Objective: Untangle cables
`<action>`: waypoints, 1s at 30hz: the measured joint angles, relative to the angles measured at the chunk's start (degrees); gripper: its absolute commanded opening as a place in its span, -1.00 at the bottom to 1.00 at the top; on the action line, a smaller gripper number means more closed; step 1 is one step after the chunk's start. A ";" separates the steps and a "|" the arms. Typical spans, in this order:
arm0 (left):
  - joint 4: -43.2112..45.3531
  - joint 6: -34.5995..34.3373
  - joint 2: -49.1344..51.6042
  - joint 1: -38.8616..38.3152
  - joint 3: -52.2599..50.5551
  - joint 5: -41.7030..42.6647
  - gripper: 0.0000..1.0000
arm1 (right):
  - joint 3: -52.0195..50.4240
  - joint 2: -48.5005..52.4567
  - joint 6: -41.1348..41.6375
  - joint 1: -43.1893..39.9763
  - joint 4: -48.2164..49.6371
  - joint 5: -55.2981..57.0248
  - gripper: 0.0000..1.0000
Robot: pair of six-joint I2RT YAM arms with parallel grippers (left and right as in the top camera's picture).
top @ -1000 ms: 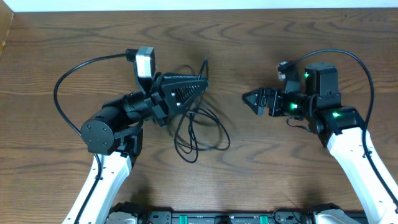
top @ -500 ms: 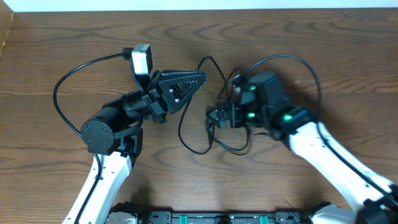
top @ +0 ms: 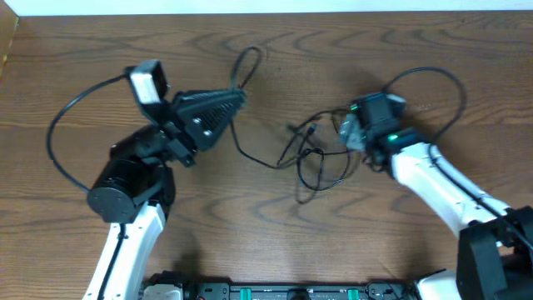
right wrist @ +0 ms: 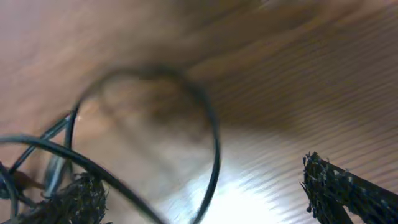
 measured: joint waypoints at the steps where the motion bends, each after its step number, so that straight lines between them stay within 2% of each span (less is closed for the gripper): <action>1: 0.00 -0.11 0.00 1.25 0.00 0.39 -0.85 | 0.00 -0.28 -0.61 -1.97 0.55 -0.15 0.98; 5: -1.68 -0.57 -0.04 5.51 0.00 2.78 -0.84 | 0.00 -1.55 -5.84 -7.41 2.67 -5.84 0.99; 8: -5.70 -1.01 -0.07 7.19 0.00 4.63 -0.85 | 0.00 -2.51 -11.28 -9.81 2.95 -16.63 0.99; 13: -9.16 -1.27 -0.04 7.56 0.00 6.25 -0.85 | 0.00 -2.82 -21.53 -10.49 0.90 -42.80 0.98; 16: -9.22 -1.29 -0.04 7.56 0.00 6.80 -0.84 | 0.00 -2.84 -26.86 -9.73 -3.39 -49.72 0.99; 22: -9.25 -1.29 -0.04 7.56 0.00 7.02 -0.85 | -0.02 -2.84 -37.09 -7.10 -14.05 -53.46 0.98; 30: -9.27 -1.29 -0.04 7.56 0.00 7.10 -0.85 | -0.02 -2.86 -46.34 -0.74 -12.92 -51.49 0.99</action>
